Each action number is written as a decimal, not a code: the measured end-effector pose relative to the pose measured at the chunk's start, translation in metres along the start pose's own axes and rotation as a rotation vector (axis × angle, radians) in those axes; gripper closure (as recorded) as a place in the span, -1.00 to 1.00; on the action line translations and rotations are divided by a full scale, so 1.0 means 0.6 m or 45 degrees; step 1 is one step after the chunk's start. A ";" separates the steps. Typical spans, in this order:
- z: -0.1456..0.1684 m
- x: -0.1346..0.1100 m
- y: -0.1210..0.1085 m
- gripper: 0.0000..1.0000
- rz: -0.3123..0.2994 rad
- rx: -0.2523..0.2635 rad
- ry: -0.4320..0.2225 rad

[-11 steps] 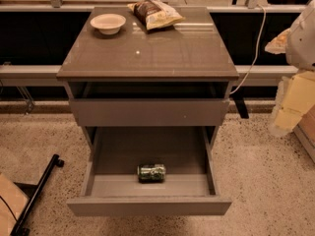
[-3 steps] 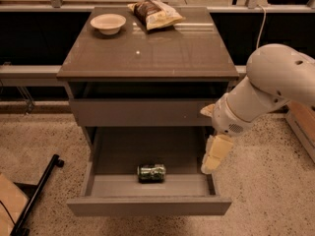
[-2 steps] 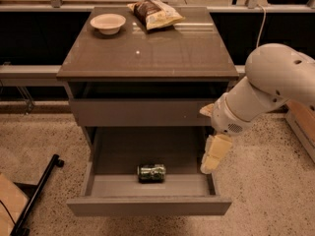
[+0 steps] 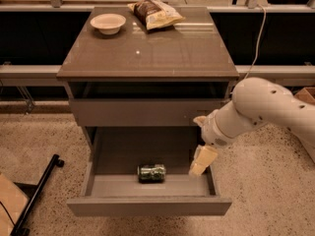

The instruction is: Pick green can from middle drawer and place on counter

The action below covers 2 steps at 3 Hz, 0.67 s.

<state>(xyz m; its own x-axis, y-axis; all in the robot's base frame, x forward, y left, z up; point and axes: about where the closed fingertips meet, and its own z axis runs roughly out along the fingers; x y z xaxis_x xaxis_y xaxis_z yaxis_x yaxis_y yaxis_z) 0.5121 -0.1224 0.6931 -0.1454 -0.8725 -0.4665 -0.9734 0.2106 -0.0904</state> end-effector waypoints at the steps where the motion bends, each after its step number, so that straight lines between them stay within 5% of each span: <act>1: 0.102 0.029 -0.032 -1.00 0.029 -0.003 -0.072; 2: 0.102 0.029 -0.032 -1.00 0.029 -0.003 -0.072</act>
Offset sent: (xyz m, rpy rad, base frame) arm 0.0232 0.0055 -0.0415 0.0429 -0.0125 -0.0086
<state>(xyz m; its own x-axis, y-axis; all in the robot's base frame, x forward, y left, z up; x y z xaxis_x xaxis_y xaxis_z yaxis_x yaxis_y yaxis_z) 0.5394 -0.1148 0.6325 -0.1574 -0.8412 -0.5173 -0.9704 0.2291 -0.0771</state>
